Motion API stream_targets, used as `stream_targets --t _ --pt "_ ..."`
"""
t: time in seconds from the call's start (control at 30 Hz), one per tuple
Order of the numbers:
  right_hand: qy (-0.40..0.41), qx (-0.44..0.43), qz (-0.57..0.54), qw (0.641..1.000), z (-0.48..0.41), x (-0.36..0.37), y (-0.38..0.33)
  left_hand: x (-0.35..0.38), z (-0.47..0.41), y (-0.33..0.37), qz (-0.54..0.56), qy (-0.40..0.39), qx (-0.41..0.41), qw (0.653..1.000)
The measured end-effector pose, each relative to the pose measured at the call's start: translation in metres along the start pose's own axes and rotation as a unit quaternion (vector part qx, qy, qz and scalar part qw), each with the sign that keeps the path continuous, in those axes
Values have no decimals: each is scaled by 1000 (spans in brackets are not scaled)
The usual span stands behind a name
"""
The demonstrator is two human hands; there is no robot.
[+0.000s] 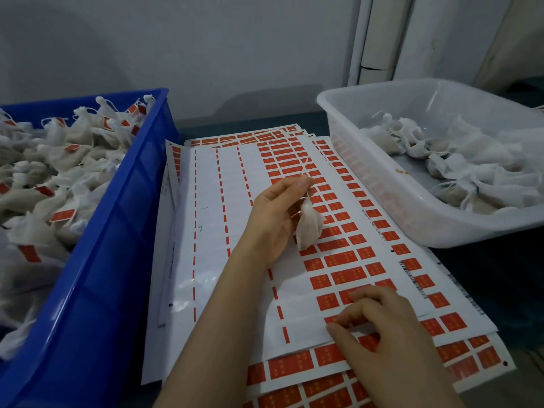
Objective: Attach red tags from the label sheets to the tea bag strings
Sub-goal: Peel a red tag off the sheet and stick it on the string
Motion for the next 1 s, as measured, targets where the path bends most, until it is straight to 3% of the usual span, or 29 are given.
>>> stream_targets --t 0.4,0.9,1.0 --pt "-3 -30 5 1000 -1 1 1 -1 0 -1 -19 18 -5 1000" --pt "120 110 -165 973 3 -43 32 -2 0 0 -29 40 -9 999" --pt "181 82 -205 958 5 -63 33 -2 0 0 -34 50 -11 998"
Point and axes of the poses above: each hand's wrist, its own z-axis away from the middle knuckle, its own x-axis out of the palm, y = z × x, the point moved 4 cm from there along -z, towards the middle knuckle, and after that the axes turned 12 degrees about -x, right-handed, at the moved point
